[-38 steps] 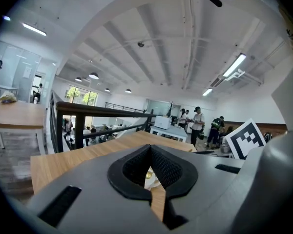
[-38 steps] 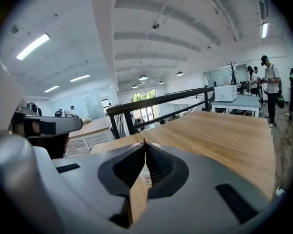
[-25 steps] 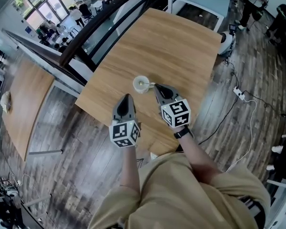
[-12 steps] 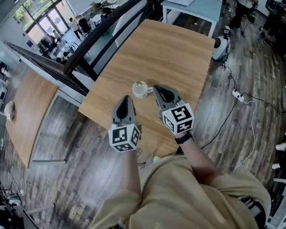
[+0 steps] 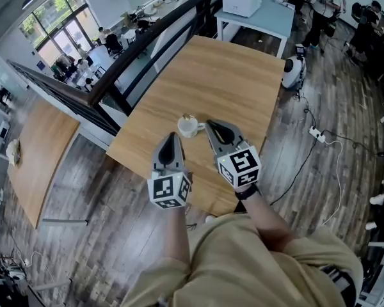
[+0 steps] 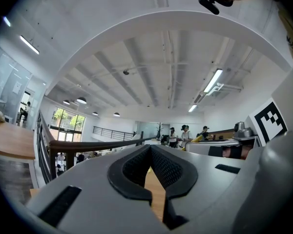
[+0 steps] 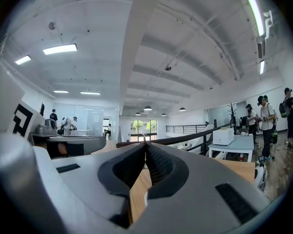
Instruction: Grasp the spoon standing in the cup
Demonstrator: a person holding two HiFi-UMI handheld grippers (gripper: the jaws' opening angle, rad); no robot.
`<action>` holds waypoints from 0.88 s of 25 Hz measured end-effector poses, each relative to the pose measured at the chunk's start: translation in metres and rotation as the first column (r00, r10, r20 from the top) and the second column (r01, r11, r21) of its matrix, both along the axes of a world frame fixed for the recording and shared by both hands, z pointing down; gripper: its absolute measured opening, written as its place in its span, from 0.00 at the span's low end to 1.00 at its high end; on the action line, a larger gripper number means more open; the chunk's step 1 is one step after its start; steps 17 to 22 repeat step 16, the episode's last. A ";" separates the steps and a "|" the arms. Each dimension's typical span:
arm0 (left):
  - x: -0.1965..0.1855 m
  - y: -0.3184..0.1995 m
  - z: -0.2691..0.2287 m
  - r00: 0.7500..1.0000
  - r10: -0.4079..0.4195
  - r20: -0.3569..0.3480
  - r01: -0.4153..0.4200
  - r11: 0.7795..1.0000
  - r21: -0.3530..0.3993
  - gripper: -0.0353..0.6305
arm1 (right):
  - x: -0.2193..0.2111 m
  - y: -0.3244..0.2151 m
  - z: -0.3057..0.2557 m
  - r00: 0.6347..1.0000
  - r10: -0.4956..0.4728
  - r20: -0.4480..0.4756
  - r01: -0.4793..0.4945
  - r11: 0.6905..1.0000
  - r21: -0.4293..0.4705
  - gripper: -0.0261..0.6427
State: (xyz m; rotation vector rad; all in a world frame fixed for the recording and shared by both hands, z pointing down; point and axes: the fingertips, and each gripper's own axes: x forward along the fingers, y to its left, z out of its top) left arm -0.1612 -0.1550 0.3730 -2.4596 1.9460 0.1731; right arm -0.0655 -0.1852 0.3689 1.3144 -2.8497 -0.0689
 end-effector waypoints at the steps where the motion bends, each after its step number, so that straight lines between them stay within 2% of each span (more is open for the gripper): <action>1: 0.000 0.001 -0.001 1.000 -0.001 -0.001 0.001 1.000 0.002 0.07 | -0.001 0.001 -0.001 1.000 -0.002 0.000 0.002 1.000 0.002 0.07; 10: 0.000 -0.007 0.008 1.000 0.010 0.004 -0.010 1.000 -0.026 0.07 | -0.002 -0.006 0.005 1.000 -0.001 -0.014 0.001 1.000 -0.010 0.07; 16: -0.010 -0.007 0.053 1.000 0.016 0.008 -0.015 0.989 -0.147 0.07 | -0.013 -0.008 0.035 1.000 -0.009 -0.022 0.008 0.997 -0.076 0.07; 22: -0.010 -0.007 0.053 1.000 0.016 0.008 -0.015 0.989 -0.147 0.07 | -0.013 -0.008 0.035 1.000 -0.009 -0.022 0.008 0.997 -0.076 0.07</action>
